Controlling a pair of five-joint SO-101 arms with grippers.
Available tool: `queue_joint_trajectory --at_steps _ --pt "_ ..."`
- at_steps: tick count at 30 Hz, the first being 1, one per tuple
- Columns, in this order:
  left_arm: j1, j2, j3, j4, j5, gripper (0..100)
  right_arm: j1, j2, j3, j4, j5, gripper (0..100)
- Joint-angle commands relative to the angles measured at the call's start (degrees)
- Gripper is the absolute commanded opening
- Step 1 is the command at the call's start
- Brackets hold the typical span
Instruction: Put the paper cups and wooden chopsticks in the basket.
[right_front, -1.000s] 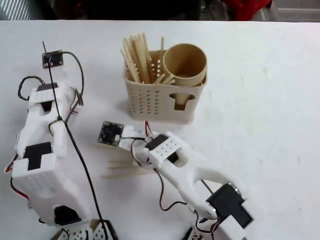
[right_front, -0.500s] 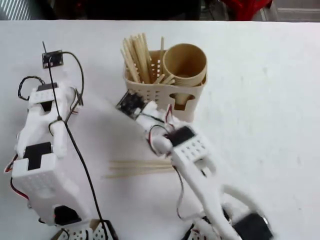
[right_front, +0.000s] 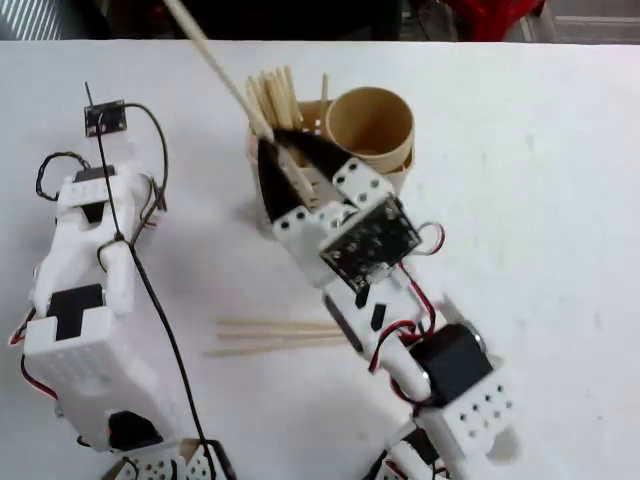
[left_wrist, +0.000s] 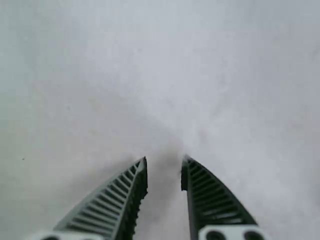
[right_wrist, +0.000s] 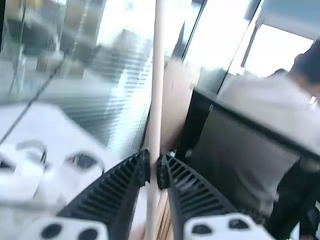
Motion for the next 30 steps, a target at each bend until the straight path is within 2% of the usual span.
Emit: queue_joint_trajectory --at_steps 1,7,11,24,27,30 --pt "0.92 -0.31 -2.02 -0.97 -0.7 13 2.15 8.57 -5.27 -8.92 -0.44 1.8" --pt "0.92 -0.31 -2.02 -0.97 -0.7 13 5.85 25.89 -12.4 -13.58 -0.53 1.8" --pt "0.92 -0.31 -2.02 -0.97 -0.7 13 7.69 31.16 -13.01 -13.76 -0.53 1.8" --pt "0.92 -0.31 -2.02 -1.05 -0.7 13 8.22 28.09 -6.15 -13.85 -0.62 2.0" --pt "0.92 -0.31 -2.02 -1.05 -0.7 13 8.13 27.3 -4.04 -13.85 -0.7 8.0" --pt "0.92 -0.31 -2.02 -1.05 -0.7 13 8.13 26.33 -2.29 -13.85 -5.01 15.0"
